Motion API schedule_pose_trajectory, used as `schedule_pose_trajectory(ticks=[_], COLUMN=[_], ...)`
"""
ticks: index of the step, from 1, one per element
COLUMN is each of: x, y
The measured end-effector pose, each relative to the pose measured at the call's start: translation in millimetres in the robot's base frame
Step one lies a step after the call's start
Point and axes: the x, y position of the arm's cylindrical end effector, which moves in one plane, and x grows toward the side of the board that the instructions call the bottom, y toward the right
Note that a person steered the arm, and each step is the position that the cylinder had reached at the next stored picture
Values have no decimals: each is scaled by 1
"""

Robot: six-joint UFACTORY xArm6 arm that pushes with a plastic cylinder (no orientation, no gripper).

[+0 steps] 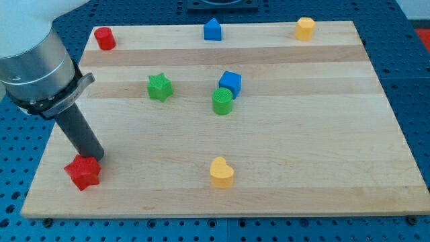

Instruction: Slide green star to the blue cube

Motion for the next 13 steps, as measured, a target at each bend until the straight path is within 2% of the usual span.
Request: schedule_pose_trajectory(ticks=[2,3,4,5,6,8,10,13], x=[-24,-46,-47,-66,-102,-111,-147,-190], y=[14,42,42,42,47,54,83,83])
